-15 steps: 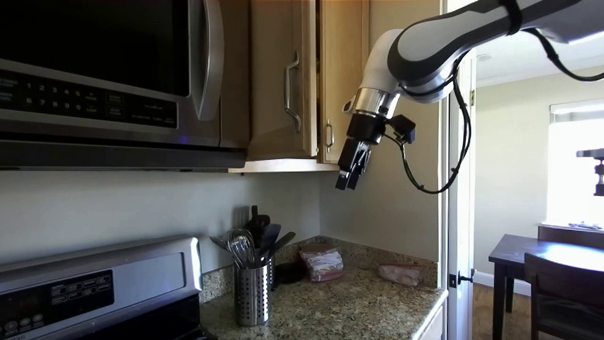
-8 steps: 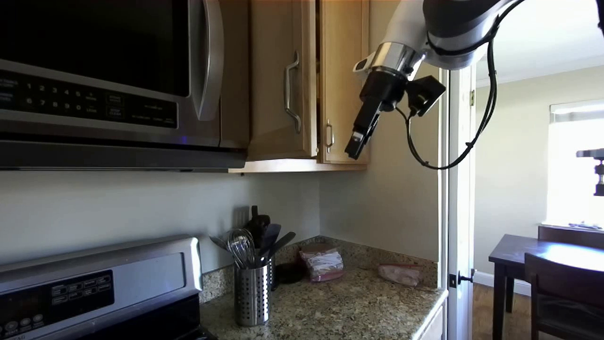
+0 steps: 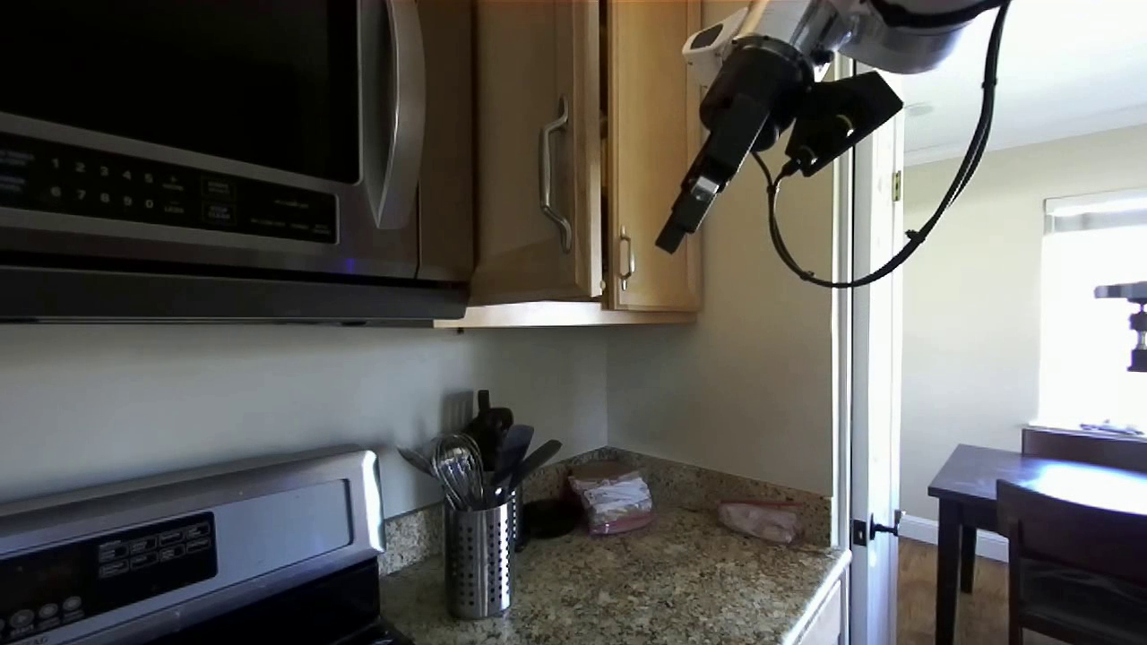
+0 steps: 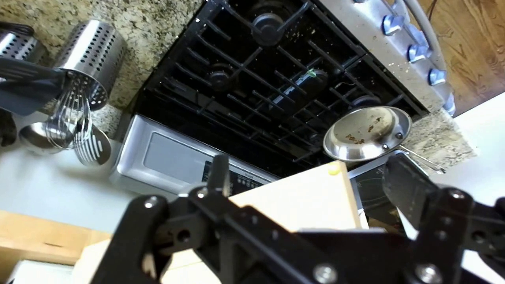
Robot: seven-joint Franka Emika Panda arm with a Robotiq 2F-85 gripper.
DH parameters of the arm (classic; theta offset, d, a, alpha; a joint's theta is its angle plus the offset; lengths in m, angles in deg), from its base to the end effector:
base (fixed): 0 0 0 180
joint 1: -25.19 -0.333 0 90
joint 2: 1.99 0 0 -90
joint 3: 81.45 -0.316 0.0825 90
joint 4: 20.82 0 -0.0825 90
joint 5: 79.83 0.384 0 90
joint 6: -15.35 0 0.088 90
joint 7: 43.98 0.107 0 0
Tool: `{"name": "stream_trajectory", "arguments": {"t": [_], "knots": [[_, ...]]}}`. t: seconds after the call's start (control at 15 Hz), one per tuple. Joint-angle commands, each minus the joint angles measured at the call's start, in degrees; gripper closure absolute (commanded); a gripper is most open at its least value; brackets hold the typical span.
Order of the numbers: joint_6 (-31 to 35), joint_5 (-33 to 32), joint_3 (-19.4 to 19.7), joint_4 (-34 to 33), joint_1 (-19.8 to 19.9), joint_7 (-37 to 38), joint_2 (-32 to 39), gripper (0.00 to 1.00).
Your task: Pick up the sachet from the countertop and put it in the open cabinet then close the door
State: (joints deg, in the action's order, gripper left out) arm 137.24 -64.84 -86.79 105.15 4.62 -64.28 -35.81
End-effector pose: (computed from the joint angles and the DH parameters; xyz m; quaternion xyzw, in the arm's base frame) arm 0.3592 0.1990 0.6599 -0.8995 -0.3410 -0.2501 0.1102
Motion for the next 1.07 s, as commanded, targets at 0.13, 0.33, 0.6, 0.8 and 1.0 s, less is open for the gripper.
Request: {"name": "stream_trajectory", "arguments": {"t": [0.13,0.33,0.6,0.8,1.0], "knots": [[2.0,2.3,-0.6,-2.0,-1.5,-0.3,0.7,0.0],[3.9,3.3,-0.9,-3.7,-1.4,0.1,2.8,0.0],[6.0,4.0,-1.6,-6.4,-1.5,1.1,6.1,0.0],[7.1,4.2,-2.3,-8.2,-1.3,1.1,8.5,0.0],[8.1,4.2,-2.6,-9.3,-1.0,0.9,10.4,0.0]]}}
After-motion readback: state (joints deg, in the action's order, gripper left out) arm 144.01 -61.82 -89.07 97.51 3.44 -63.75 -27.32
